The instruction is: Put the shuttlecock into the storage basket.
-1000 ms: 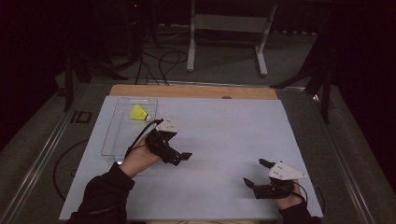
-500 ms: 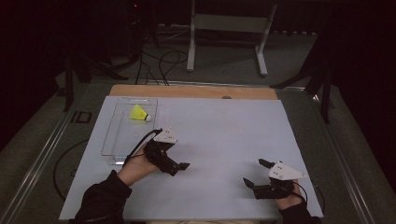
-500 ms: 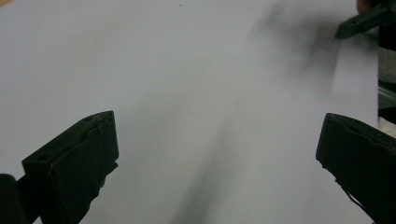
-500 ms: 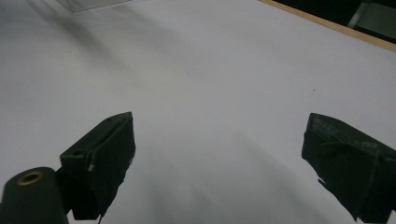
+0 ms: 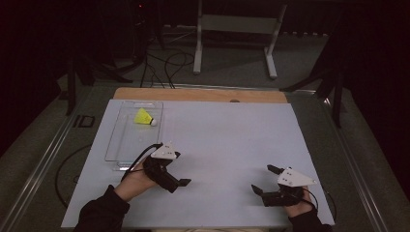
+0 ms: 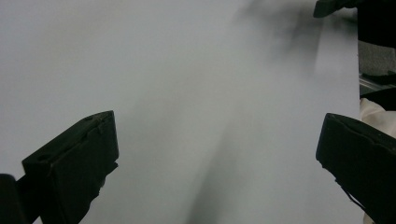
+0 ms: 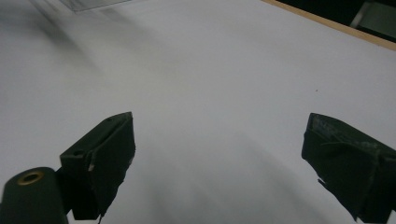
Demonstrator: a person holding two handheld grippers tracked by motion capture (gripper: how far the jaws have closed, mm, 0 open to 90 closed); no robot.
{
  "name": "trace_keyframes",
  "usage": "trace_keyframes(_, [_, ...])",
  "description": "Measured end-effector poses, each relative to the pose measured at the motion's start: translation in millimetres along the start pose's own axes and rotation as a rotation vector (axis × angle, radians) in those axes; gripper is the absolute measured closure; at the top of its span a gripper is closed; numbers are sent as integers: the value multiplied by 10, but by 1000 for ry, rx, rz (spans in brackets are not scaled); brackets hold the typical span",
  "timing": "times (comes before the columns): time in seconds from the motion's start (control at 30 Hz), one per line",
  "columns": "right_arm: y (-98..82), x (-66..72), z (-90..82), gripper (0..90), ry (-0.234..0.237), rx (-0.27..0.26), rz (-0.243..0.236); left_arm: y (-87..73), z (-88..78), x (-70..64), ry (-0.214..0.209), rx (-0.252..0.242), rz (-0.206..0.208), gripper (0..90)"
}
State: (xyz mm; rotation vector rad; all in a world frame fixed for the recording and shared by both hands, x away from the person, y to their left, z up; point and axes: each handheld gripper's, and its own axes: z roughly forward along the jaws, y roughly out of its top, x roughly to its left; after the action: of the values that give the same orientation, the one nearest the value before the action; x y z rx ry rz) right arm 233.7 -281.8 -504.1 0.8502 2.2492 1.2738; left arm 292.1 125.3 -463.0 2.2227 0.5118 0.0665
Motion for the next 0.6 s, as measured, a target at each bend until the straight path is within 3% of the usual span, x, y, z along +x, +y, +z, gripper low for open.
trace_keyframes(0.2, [-1, 3, 5, 97, 2, 3, 2, -143, -15, -31, 0, 6, -5, 0])
trace_keyframes(0.6, [-4, 4, 8, 97, 6, 5, 3, -368, -67, -28, -17, -32, -39, 0])
